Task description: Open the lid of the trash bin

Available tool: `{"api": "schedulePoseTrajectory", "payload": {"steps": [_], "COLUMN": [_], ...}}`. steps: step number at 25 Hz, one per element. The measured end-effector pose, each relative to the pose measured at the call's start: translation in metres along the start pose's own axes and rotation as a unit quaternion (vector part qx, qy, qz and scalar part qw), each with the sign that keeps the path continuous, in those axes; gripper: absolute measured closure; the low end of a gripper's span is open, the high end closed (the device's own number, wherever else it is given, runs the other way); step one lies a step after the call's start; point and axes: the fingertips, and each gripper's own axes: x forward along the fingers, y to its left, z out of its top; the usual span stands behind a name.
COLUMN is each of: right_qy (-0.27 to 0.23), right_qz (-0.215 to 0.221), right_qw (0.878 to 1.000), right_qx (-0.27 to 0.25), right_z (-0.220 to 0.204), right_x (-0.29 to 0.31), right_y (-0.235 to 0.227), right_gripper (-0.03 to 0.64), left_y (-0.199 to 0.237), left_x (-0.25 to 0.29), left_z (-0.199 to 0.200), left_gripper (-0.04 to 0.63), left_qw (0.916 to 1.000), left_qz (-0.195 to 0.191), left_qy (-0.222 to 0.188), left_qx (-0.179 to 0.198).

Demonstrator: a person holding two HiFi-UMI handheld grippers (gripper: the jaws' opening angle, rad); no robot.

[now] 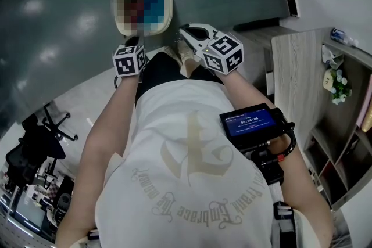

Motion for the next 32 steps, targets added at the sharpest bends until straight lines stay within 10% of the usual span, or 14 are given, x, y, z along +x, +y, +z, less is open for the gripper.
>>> {"api": "schedulePoseTrajectory", "payload": {"steps": [10, 32], "right_qy": [-0.002, -0.031], "right_qz": [0.0, 0.09], "right_qw": [1.0, 0.988], "right_qx": [-0.016, -0.118], "right_z": [0.017, 0.114], "right_x": [0.004, 0.021], "right_y": [-0.005, 0.084], "right_gripper": [0.612, 0.611], "left_y": [-0.009, 0.001], "left_x": [-0.022, -0.159], "left_z": [0.031, 0.083], "left_gripper": [0.585, 0.586], "left_qw": [0.9948, 0.9706], "left_qz": [-0.026, -0.04], "left_qy": [-0.075, -0.225], "left_qx": [-0.063, -0.074]}}
